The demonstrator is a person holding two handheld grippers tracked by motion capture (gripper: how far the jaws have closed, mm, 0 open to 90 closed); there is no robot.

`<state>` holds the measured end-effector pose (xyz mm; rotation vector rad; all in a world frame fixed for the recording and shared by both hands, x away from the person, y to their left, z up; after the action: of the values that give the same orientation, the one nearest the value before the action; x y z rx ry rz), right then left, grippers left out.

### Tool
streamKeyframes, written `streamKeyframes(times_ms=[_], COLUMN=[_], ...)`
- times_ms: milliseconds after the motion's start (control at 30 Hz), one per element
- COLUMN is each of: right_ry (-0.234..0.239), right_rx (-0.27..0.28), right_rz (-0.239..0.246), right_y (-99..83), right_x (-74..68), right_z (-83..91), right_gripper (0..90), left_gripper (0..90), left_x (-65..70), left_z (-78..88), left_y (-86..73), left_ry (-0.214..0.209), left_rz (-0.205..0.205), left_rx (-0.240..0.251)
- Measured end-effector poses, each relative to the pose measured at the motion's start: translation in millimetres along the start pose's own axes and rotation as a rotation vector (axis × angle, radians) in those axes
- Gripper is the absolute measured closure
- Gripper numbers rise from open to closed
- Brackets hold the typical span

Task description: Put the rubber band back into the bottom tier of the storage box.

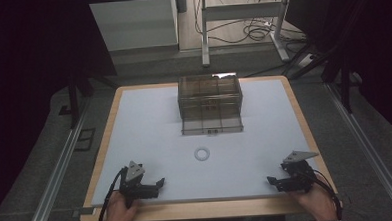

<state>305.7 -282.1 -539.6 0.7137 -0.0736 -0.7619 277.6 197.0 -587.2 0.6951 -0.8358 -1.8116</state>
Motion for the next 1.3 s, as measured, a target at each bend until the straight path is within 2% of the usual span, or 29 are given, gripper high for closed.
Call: streamKeyframes(times_ms=[33, 67, 100, 133, 933, 1300], right_ry=[-0.016, -0.016, -0.038, -0.047, -0.045, -0.052], right_rx=[-0.022, -0.022, -0.041, -0.052, -0.064, -0.086], right_rz=[0.017, 0.017, 0.039, 0.029, 0.025, 0.000], right_y=[1.0, 1.0, 1.2, 2.6, 4.3, 7.9], right_x=[-3.4, -3.4, -6.6, -7.6, -7.3, -8.2], right_z=[-3.1, -3.1, -6.0, -6.4, -7.0, -7.3], right_gripper=[14.0, 14.0, 12.8, 12.6, 12.3, 13.2], left_gripper=[0.0, 0.0, 0.0, 0.0, 0.0, 0.0], left_x=[0.0, 0.0, 0.0, 0.1, 0.0, 0.3], left_z=[0.0, 0.0, 0.0, 0.0, 0.1, -0.2], left_y=[0.0, 0.0, -0.1, 0.0, -0.1, 0.0], left_ry=[0.000, 0.000, 0.000, 0.000, 0.000, 0.000], left_rz=[0.000, 0.000, 0.002, 0.000, 0.001, 0.005], left_rx=[0.000, 0.000, 0.000, 0.000, 0.000, 0.003])
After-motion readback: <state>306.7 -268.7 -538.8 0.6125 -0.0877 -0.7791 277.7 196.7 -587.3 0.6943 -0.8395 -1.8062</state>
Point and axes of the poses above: each handheld gripper's, and its own axes: z roughly backward along the jaws, y roughly out of its top, x roughly to its right, the point moved 3 cm from there along -z, roughly forward along the jaws, and after that the axes turned 13 degrees about y, right-handed, at the moved point
